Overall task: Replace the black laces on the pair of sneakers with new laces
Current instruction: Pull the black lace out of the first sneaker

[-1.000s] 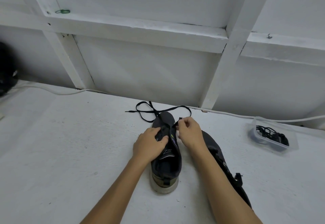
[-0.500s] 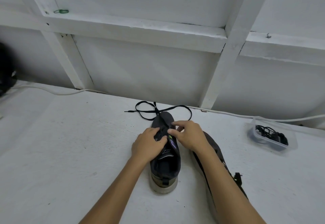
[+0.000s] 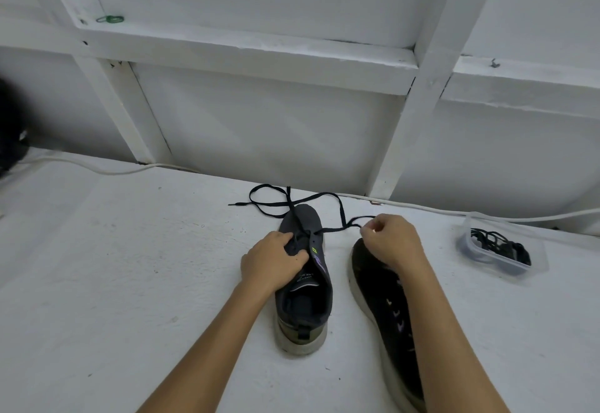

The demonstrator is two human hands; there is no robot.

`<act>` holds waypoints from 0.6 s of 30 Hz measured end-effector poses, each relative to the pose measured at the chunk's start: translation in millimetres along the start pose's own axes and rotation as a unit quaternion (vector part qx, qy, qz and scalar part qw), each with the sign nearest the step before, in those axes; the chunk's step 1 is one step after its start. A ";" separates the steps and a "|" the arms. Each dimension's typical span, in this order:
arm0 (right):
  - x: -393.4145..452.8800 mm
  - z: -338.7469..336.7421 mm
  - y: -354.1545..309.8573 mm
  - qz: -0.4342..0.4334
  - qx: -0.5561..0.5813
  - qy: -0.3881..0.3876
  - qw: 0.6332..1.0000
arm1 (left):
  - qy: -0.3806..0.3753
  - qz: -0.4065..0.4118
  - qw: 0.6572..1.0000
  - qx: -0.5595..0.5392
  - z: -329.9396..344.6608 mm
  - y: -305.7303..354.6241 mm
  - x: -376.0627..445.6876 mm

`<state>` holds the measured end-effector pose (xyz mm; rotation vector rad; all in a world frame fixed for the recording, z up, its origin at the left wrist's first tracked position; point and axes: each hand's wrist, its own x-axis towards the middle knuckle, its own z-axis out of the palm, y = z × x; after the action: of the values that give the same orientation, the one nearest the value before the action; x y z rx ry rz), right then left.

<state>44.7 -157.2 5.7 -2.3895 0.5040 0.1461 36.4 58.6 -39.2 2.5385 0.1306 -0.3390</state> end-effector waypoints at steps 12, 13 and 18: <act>-12.6 60.5 -27.4 -0.038 0.065 -0.010 0.997 | 0.002 0.016 1.000 0.011 1.0 -1.2 -2.1; -11.1 65.8 -27.8 -0.029 0.071 -0.014 0.997 | 0.001 0.016 1.000 0.011 1.3 -1.3 -1.8; -1.8 75.8 -24.2 -0.033 0.150 -0.010 0.988 | 0.000 0.013 1.000 0.008 2.2 -1.7 -1.7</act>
<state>54.8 -90.8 -37.0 -2.1051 0.4058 0.0600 33.9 58.8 -41.4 2.5548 0.0946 -0.3298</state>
